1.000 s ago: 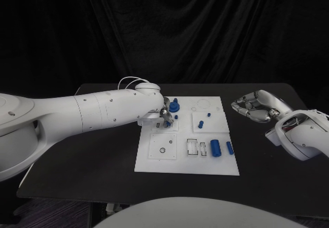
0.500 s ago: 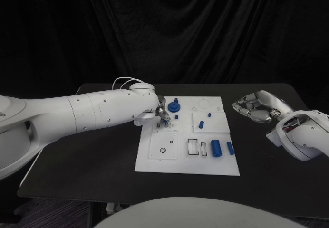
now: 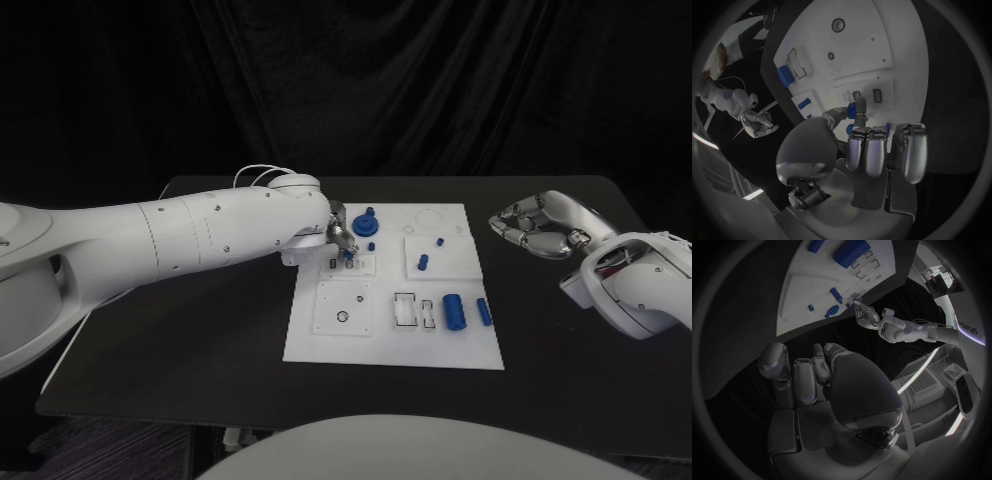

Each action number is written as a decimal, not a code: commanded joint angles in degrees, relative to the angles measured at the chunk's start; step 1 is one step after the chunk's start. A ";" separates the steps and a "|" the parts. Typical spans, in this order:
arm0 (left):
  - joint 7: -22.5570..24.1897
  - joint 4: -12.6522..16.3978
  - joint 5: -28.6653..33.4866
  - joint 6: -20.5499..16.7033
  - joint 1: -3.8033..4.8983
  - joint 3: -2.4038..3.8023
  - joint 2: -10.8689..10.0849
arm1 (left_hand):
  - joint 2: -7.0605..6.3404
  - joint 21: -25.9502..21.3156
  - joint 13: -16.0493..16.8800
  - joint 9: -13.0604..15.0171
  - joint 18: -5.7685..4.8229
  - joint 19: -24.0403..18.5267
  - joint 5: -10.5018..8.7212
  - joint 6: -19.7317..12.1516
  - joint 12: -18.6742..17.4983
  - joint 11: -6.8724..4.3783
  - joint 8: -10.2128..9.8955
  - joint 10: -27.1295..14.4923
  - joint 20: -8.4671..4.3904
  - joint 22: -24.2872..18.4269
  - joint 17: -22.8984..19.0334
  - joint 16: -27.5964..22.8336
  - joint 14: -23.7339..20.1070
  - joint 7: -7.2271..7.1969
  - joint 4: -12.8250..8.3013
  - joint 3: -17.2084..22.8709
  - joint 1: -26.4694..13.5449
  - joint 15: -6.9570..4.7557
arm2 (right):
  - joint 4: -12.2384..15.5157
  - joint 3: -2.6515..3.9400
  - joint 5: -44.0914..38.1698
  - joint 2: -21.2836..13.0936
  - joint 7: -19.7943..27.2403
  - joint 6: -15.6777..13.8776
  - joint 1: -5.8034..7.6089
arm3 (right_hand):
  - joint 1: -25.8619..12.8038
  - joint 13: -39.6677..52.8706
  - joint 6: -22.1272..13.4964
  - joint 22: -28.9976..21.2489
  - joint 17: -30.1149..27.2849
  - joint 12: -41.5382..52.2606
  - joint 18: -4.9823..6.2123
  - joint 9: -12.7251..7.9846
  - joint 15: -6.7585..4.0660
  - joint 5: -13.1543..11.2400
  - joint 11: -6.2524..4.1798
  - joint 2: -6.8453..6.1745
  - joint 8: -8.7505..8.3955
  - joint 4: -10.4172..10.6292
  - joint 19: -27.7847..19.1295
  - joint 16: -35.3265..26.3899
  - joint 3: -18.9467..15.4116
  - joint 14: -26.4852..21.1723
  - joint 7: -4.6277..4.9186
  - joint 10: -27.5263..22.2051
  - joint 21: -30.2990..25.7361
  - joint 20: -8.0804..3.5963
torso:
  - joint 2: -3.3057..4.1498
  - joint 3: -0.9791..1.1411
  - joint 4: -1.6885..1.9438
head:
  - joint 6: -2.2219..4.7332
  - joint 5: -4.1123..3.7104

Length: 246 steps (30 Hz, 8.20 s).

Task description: Assemble the parts on the task board

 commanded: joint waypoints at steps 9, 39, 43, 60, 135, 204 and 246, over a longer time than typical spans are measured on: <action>0.64 -0.35 4.81 -2.03 -0.25 0.04 -0.04 | 0.61 -0.39 15.08 0.22 0.46 0.51 0.54 0.96 0.16 -0.55 0.11 5.93 -0.50 8.07 15.09 0.15 5.94 -0.69 -2.49 2.95 -0.16 -0.49 | 0.10 0.04 -0.10 -0.05 -1.08 0.01 -0.19 | 0.93 -0.07 0.34 7.09 3.64 -0.39 0.17 -0.09 -0.10 0.63 -0.10 -0.07 -0.26 -0.13 -0.31 -0.28 0.54 -0.34 0.16 -0.40 -0.34 -0.09 | 0.00 -0.03 0.08 | 0.01 -0.01; 0.97 -0.55 4.92 -2.61 -1.80 0.04 -0.47 | 0.80 -1.38 15.08 0.36 0.80 -0.37 0.89 0.49 0.16 -0.44 -0.22 5.93 -0.51 6.94 15.09 0.15 5.94 -0.52 -2.86 3.61 -0.35 -0.45 | -0.06 0.04 -0.10 -0.06 -1.51 0.21 -0.22 | 1.62 -0.23 0.39 7.09 3.53 -0.48 0.19 -0.15 -0.09 1.65 -0.06 -0.33 -0.37 -0.65 -0.33 -0.38 1.18 -0.34 0.22 -0.50 -0.43 -0.08 | 0.03 -0.02 0.04 | 0.01 -0.11; 0.98 -0.34 4.92 -2.65 -1.85 0.04 -0.64 | 0.81 -1.46 15.08 0.37 0.83 -0.44 0.90 0.47 0.16 -0.43 -0.23 5.93 -0.50 6.85 15.09 0.15 5.94 -0.51 -2.88 3.65 -0.36 -0.44 | -0.08 0.04 -0.10 -0.06 -1.61 0.30 -0.22 | 1.67 -0.26 0.36 7.05 3.51 -0.49 0.21 -0.16 -0.09 1.72 -0.06 -0.35 -0.40 -0.69 -0.39 -0.40 1.22 -0.35 0.23 -0.52 -0.59 -0.08 | 0.03 -0.03 0.04 | 0.01 -0.18; 0.98 0.19 4.92 -2.08 -2.08 0.04 -0.71 | 0.85 -1.89 15.08 0.46 0.97 -0.81 0.91 0.26 0.16 -0.35 -0.37 5.93 -0.46 6.37 15.09 0.15 5.94 -0.40 -2.97 3.87 -0.58 -0.37 | -0.09 0.04 -0.10 -0.08 -2.01 0.67 -0.23 | 1.83 -0.38 0.19 7.02 3.42 -0.57 0.23 -0.23 -0.08 1.95 -0.05 -0.42 -0.54 -0.81 -0.43 -0.50 1.40 -0.39 0.27 -0.65 -0.71 -0.07 | 0.01 -0.02 0.02 | 0.01 -0.20; 3.13 2.50 -3.56 -9.79 0.66 0.06 -6.64 | 6.89 -0.17 15.08 27.91 0.07 1.94 -20.61 -7.25 0.16 -0.84 11.79 5.93 -0.71 10.49 15.09 0.15 5.94 -1.25 11.59 -26.34 -3.01 -0.70 | -0.78 0.04 -0.10 0.25 -1.98 1.73 -0.84 | 1.82 -0.61 0.38 6.99 3.36 -0.69 0.25 -0.24 -0.02 2.16 0.00 -0.51 -0.54 -0.82 -0.46 -0.54 1.72 -0.38 0.30 -0.79 -0.88 -0.03 | -0.10 -0.02 -0.01 | 0.01 0.01; 6.79 -12.71 -3.59 -1.88 -1.68 0.05 1.60 | 7.74 -3.97 15.08 23.61 1.06 -0.71 -12.68 -13.73 0.16 1.95 3.24 5.93 1.69 8.66 15.09 0.15 5.94 1.84 10.21 -25.97 5.44 1.82 | -0.35 0.05 -0.10 0.05 -1.62 1.48 -1.30 | 2.26 -0.82 0.55 6.99 3.29 -0.83 0.27 -0.25 -0.08 2.70 -0.02 -0.63 -0.53 -1.25 -0.44 -0.58 2.25 -0.37 0.29 -0.98 -0.92 -0.06 | 0.04 -0.04 0.02 | 0.01 0.18; 6.20 -13.96 0.47 -1.09 -2.05 0.05 2.62 | 7.38 -5.16 15.08 21.54 1.30 -1.28 -1.71 -12.46 0.16 1.43 2.22 5.93 1.32 8.59 15.09 0.15 5.94 1.22 9.13 -21.00 9.25 1.40 | -0.40 0.05 -0.10 0.04 -2.05 1.94 -1.34 | 2.34 -0.94 0.53 6.96 3.20 -0.90 0.29 -0.26 -0.06 2.84 0.02 -0.69 -0.58 -1.36 -0.48 -0.68 2.39 -0.41 0.35 -1.08 -1.06 -0.06 | 0.04 -0.03 0.01 | 0.01 0.43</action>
